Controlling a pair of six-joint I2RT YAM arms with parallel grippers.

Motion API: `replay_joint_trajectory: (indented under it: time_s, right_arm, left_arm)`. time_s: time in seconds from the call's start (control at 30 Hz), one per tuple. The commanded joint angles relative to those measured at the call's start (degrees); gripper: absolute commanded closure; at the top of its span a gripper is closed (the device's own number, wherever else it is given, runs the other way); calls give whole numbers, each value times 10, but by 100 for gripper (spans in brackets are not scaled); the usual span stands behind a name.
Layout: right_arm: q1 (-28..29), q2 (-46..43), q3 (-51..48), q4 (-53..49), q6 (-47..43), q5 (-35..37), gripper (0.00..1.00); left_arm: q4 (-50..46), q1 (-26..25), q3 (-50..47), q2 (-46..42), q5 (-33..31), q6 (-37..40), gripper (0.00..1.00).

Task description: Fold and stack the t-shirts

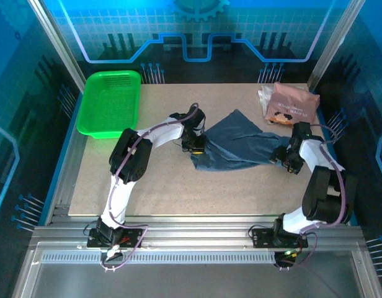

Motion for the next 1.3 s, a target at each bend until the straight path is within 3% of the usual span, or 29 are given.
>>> replay_joint_trajectory:
  time_s: [0.0,0.13,0.27,0.47,0.83,1.03,1.27]
  right_arm:
    - [8,61,29,32,11,33,40]
    - [9,84,71,44,45,12,84]
    - [14,25,111,32,53,-33,99]
    - [-8,-70,158,-7,30,-156,100]
    - [-58,-165,260,-42,47,-317,100]
    - [-87,-199,331,-45,116,-401,100]
    - [-102,-203,378,-63,230,-476,100]
  left_arm:
    - [5,-2,-11,10,8,11,100]
    - [32,6,-26,-4,16,15,100]
    - [77,32,-62,-72,-7,6,100]
    - [93,61,-78,-209,-83,23,100]
    - [112,83,-65,-384,-129,45,100]
    - [113,93,-37,-492,-188,79,100]
    - [111,106,3,-560,-205,96,100]
